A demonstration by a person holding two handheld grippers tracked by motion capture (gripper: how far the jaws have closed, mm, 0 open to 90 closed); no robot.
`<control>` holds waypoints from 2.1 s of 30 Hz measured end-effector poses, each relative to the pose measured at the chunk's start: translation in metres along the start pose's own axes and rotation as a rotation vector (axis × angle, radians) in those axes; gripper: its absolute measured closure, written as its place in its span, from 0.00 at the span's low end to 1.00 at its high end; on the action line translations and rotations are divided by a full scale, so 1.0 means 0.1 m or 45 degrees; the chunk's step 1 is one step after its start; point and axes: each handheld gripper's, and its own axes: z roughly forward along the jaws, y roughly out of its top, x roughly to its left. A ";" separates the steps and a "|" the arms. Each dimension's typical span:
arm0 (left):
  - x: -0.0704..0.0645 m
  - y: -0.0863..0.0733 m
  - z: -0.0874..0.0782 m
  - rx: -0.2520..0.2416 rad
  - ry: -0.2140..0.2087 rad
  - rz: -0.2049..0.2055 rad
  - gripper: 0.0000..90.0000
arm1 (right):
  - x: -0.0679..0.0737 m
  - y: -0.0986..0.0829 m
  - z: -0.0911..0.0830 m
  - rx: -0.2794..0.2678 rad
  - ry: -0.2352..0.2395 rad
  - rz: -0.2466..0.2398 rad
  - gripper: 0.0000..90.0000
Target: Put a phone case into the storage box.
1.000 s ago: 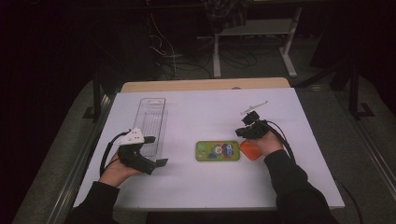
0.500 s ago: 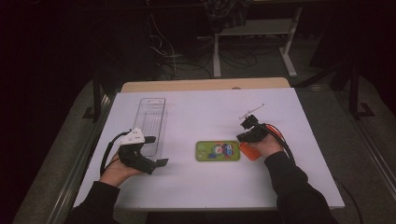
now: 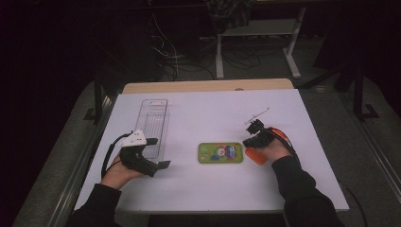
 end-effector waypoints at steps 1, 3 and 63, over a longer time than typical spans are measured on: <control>0.00 0.00 0.00 0.000 -0.001 0.000 0.00 | 0.00 -0.02 -0.01 0.003 -0.001 0.000 0.98; -0.01 0.00 0.01 -0.008 -0.001 -0.008 0.00 | 0.00 -0.06 -0.04 0.010 0.000 -0.002 0.98; -0.02 0.00 0.02 -0.007 0.004 -0.025 0.00 | 0.16 -0.59 -0.65 -0.252 0.111 -0.077 0.34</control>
